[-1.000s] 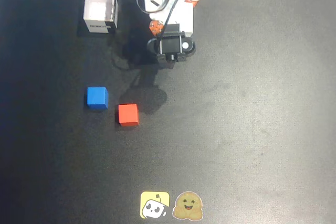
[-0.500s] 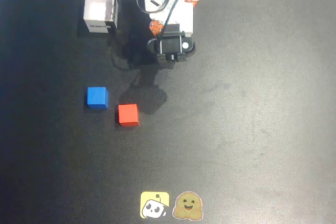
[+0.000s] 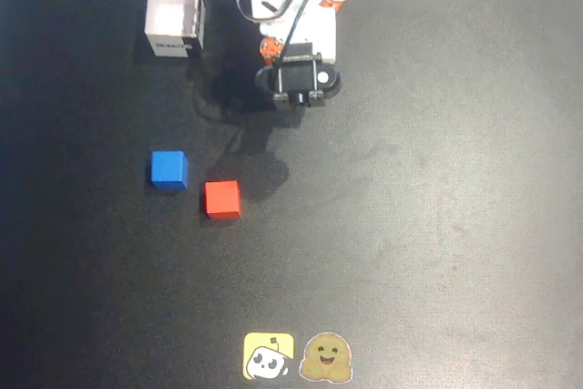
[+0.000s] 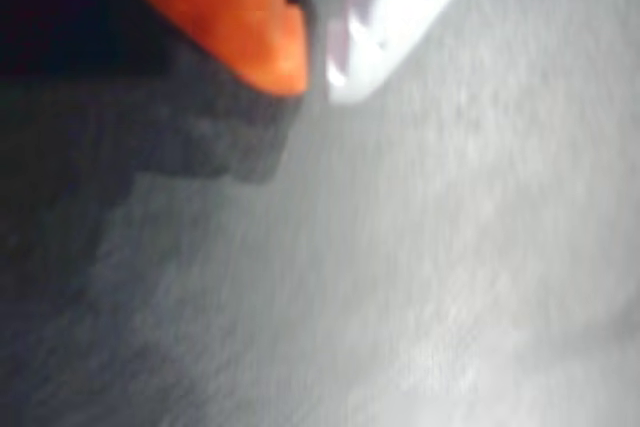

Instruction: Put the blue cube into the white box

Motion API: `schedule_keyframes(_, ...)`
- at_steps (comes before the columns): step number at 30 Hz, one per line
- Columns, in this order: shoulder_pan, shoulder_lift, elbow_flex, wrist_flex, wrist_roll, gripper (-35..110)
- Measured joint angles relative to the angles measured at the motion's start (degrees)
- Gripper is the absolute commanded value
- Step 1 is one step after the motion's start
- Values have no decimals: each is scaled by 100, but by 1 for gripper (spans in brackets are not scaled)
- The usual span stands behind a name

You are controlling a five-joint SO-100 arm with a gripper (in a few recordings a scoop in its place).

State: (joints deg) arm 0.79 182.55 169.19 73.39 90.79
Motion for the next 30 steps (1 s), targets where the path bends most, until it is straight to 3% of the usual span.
schedule_keyframes(10, 1257, -3656, -2443, -870, -1784, 1)
schedule_keyframes(19, 2048, -5854, -3700, -1696, -2593, 1)
schedule_keyframes(30, 2733, -6776, -4649, -1696, -3103, 1)
